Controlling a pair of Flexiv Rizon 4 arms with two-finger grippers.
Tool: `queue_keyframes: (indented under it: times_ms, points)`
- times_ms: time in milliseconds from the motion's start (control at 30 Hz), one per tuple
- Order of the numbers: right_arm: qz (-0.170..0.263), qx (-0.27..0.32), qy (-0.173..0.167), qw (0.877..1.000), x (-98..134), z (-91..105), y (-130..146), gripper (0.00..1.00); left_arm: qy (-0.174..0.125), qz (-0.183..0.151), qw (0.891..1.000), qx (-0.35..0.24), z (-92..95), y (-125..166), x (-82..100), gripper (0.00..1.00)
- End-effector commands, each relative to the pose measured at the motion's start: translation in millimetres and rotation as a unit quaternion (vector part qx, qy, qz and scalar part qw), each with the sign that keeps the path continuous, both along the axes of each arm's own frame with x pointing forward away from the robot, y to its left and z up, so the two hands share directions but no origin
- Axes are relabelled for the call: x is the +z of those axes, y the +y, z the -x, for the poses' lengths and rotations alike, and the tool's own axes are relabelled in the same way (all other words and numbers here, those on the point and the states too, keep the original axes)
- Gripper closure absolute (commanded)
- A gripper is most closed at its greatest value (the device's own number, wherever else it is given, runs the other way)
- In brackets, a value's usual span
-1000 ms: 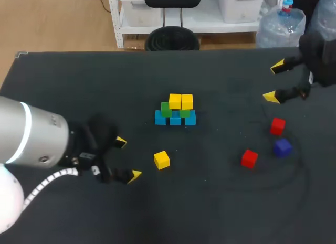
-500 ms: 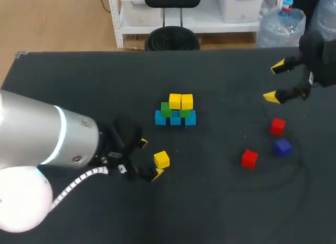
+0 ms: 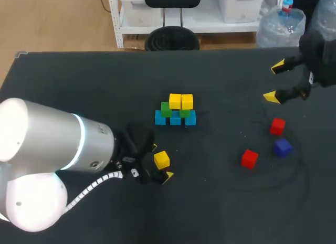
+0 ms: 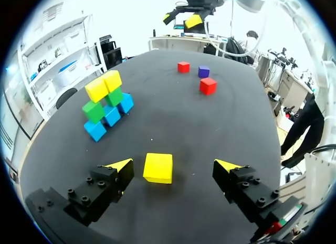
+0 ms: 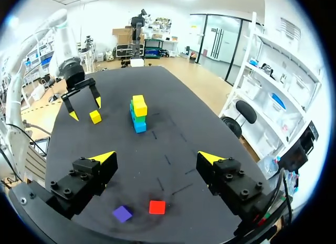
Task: Place the blue cubes, place green cubes on the blue cubes, place the yellow cubes on the green cubes, then place the red cubes on the yellow cubes, and place purple cube on the red cubes.
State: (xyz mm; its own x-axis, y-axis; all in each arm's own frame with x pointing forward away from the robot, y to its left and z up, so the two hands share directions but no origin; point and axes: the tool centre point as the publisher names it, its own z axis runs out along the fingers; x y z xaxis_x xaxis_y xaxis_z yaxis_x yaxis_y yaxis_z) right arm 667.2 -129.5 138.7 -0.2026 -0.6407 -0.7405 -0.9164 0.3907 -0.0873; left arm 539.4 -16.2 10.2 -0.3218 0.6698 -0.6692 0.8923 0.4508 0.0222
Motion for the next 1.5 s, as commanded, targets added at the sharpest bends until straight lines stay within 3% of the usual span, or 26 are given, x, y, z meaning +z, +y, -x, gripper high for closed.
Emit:
queue_keyframes:
  times_ms: [33, 167, 200, 233, 300, 433, 633, 767, 867, 900, 933, 1167, 1500]
  points:
    - [-0.002, 0.001, -0.001, 1.0, -1, -0.7, 0, 0.0, -0.003, -0.003, 1.0, 0.004, -4.1, 1, -5.8, 0.0]
    - [-0.002, 0.001, -0.001, 1.0, -1, -0.7, 0, 0.0, -0.002, -0.004, 1.0, 0.003, -6.7, 6, -6.8, 0.02]
    - [-0.002, 0.001, -0.001, 1.0, -1, -0.7, 0, 0.0, -0.002, -0.004, 1.0, 0.003, -6.8, 6, -6.9, 0.08]
    - [-0.002, 0.001, -0.001, 1.0, -1, -0.7, 0, 0.0, -0.002, -0.003, 1.0, 0.002, -6.8, 6, -7.0, 0.29]
    - [-0.002, 0.001, -0.001, 1.0, -1, -0.7, 0, 0.0, -0.002, -0.004, 1.0, -0.001, -6.9, 6, -6.9, 0.45]
    - [-0.002, 0.001, -0.001, 1.0, -1, -0.7, 0, 0.0, 0.003, -0.003, 1.0, -0.004, -7.0, 6, -7.1, 0.51]
    - [-0.002, 0.001, -0.001, 1.0, -1, -0.7, 0, 0.0, 0.006, -0.001, 1.0, -0.01, -6.9, 4, -8.7, 0.47]
    - [-0.002, 0.001, -0.001, 1.0, -1, -0.7, 0, 0.0, 0.007, 0.001, 1.0, -0.011, -7.4, 3, -10.8, 0.54]
    - [-0.002, 0.001, -0.001, 1.0, -1, -0.7, 0, 0.0, 0.006, 0.002, 1.0, -0.01, -7.9, 3, -11.2, 0.76]
    - [-0.002, 0.001, -0.001, 1.0, -1, -0.7, 0, 0.0, 0.006, 0.002, 1.0, -0.01, -8.6, 3, -10.9, 0.93]
    - [-0.002, 0.001, -0.001, 1.0, -1, -0.7, 0, 0.0, 0.004, 0.002, 1.0, -0.011, -9.1, 3, -9.7, 1.0]
    - [-0.002, 0.001, -0.001, 1.0, -1, -0.7, 0, 0.0, -0.011, 0.0, 0.999, -0.039, -10.0, 14, 8.6, 1.0]
    - [-0.002, 0.001, -0.001, 1.0, -1, -0.7, 0, 0.0, -0.036, -0.004, 0.982, -0.187, -11.4, 41, 51.4, 1.0]
